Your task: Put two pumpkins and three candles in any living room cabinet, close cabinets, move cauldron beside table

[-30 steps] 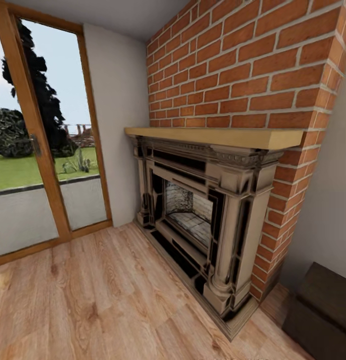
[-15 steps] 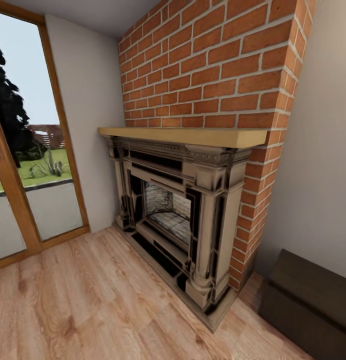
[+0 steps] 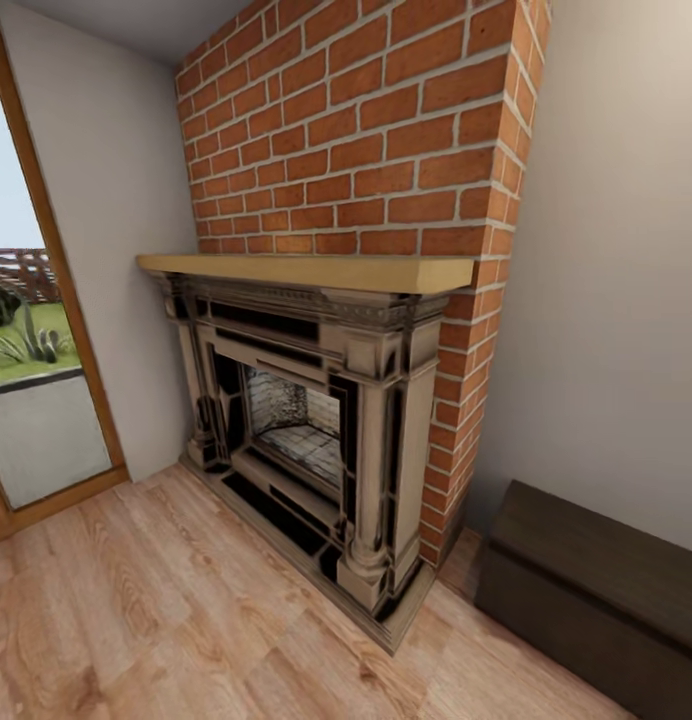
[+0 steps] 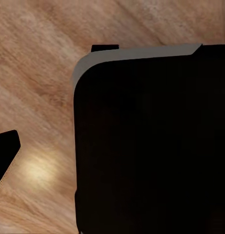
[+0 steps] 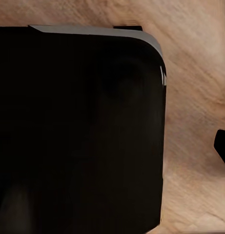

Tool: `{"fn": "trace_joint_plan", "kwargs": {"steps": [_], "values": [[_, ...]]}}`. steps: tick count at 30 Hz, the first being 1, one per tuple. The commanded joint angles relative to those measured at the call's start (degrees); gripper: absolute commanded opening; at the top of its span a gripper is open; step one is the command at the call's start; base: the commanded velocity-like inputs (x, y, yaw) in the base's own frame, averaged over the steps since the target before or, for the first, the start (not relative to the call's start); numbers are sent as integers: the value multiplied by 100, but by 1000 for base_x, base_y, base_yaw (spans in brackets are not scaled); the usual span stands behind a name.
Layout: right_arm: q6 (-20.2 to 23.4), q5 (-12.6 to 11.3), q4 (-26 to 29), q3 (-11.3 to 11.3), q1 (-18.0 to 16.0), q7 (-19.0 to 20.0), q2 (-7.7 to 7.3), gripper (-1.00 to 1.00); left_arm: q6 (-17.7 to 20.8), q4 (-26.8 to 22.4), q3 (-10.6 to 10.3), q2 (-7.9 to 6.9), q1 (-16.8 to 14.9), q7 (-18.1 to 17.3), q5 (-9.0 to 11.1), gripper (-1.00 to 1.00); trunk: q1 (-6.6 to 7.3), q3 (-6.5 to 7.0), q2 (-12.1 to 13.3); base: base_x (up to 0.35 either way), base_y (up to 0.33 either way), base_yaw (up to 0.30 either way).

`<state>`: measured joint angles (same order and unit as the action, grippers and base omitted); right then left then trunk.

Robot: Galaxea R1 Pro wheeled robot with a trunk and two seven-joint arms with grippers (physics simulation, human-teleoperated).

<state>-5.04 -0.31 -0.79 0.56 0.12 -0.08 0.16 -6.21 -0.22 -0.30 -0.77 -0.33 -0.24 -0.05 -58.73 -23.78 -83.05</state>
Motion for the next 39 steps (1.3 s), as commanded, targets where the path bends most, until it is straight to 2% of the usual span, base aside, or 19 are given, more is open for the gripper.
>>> {"fn": "trace_joint_plan", "kwargs": {"steps": [1,39], "values": [[-37,-4,-9,6,-3,-1,-1,100,-20,4,-2,-1,-2,-3,0,100,0,-7,-3,0,0,-283],[-67,-4,-9,6,-3,-1,-7,100,-20,4,4,0,-2,-3,5,100,0,-102,-3,0,0,-277]]}}
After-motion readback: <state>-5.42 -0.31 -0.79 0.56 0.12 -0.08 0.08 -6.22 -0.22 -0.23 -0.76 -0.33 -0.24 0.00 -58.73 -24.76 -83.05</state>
